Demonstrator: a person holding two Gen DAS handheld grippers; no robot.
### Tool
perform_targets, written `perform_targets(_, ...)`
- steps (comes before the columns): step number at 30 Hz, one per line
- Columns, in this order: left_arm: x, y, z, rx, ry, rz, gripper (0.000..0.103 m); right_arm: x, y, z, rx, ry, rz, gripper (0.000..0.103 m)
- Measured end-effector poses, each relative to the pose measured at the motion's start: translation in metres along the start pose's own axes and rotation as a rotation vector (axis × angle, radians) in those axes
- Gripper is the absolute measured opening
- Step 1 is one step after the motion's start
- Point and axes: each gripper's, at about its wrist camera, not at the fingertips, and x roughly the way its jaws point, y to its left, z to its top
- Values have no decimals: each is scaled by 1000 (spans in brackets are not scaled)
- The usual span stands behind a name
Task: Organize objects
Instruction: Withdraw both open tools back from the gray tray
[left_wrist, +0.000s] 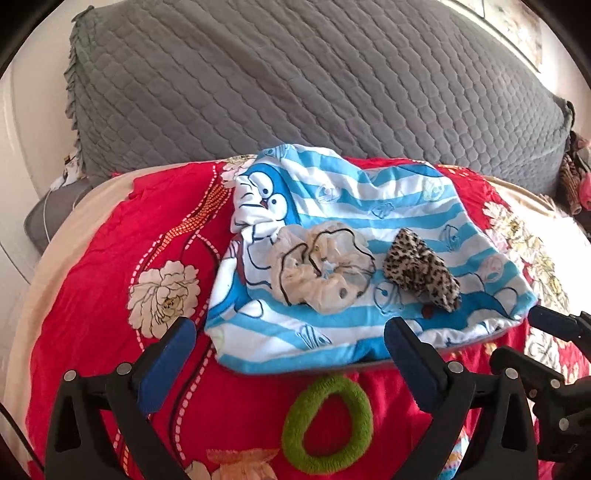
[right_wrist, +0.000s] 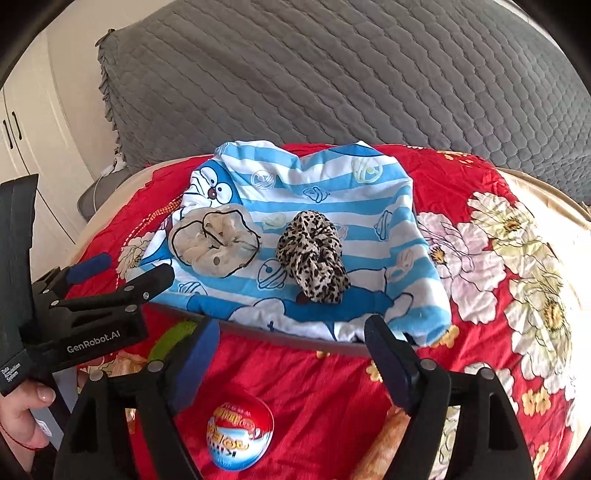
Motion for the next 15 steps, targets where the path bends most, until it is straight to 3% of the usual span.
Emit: perform_targets(15, -37, -8, -35, 24, 7, -10, 102, -45, 0, -39, 34, -30, -7, 83)
